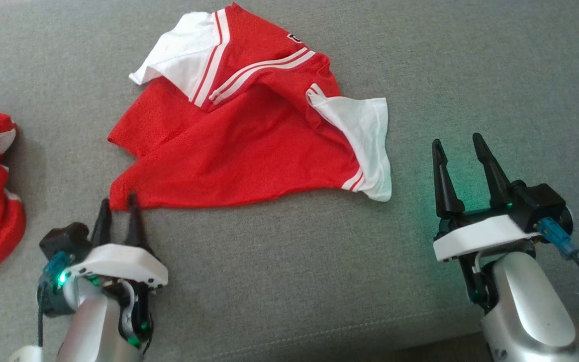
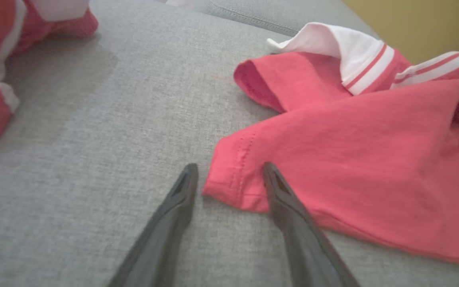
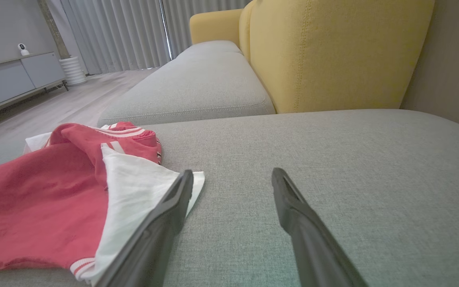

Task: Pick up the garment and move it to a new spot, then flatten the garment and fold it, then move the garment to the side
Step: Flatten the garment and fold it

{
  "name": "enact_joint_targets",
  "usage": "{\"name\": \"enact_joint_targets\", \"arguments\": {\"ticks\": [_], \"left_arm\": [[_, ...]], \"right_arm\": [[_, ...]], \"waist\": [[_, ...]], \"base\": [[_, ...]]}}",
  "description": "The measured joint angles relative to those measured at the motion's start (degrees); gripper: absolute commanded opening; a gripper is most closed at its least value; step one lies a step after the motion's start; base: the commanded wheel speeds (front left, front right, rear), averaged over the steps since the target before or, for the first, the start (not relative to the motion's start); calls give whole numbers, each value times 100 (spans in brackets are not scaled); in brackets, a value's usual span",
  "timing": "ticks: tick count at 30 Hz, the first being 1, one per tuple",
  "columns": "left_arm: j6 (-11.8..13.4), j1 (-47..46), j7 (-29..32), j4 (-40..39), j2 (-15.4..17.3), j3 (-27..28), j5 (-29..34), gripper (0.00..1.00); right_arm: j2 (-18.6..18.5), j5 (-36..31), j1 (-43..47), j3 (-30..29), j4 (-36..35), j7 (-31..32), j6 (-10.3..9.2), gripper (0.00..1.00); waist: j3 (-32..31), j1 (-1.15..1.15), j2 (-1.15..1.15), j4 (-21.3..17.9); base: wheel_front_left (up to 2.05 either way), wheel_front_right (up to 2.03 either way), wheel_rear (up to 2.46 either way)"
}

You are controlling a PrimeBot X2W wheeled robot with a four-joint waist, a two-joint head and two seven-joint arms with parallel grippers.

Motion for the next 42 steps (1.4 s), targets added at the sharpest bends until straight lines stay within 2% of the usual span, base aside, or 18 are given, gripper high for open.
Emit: {"name": "enact_joint_targets", "arguments": {"ticks": [2, 3, 4, 9, 15, 31, 32, 34, 35, 36, 42], "left_arm": [[-1, 1, -23, 52, 9, -3, -5, 38], [-4, 1, -23, 58, 11, -13, -5, 27], [-11, 0, -23, 71, 12, -35, -4, 0], [-110, -74, -23, 148, 12, -146, 23, 0], [-205, -149, -22, 129, 8, -313, 63, 0], [-274, -317, -25, -83, 0, -726, 112, 0], [-288, -326, -25, -92, 0, -740, 114, 0], [-302, -336, -25, -105, -1, -757, 138, 0], [-302, -343, -26, -108, -1, -769, 156, 0], [-303, -350, -26, -109, -1, -770, 156, 0], [-309, -355, -26, -120, -4, -706, 207, 0]], "right_arm": [[0, -1, 0, -13, 7, 0, 0, 100], [0, -3, -1, -23, 15, 0, 0, 100], [0, -23, -4, -34, 43, 0, 0, 100], [-1, -58, -154, -53, 438, 0, 0, 100], [-3, -163, -814, -132, 1096, 67, 0, 100], [-24, -477, -2130, -97, 2725, 584, 0, 100], [-25, -502, -2183, -83, 2815, 619, 0, 88], [-34, -563, -2297, -78, 2945, 630, 0, 50], [-42, -565, -2357, -55, 3015, 633, 0, 29], [-45, -565, -2403, -37, 3070, 633, 0, 0], [-38, -521, -2505, -10, 3289, 447, 5, 0]], "waist": [[-3, 0, 0, 14], [-2, 0, 0, 24], [1, 0, 0, 37], [20, 0, 0, 137], [89, 0, 0, 323], [455, 0, 0, 743], [474, 0, 0, 761], [501, 0, 0, 790], [508, 0, 0, 801], [513, 0, 0, 808], [494, 0, 0, 785]], "base": [[0, 0, 0], [0, 0, 0], [0, 0, 0], [0, 0, 0], [0, 0, 0], [0, 0, 0], [0, 0, 0], [0, 0, 0], [0, 0, 0], [0, 0, 0], [0, 0, 0]]}}
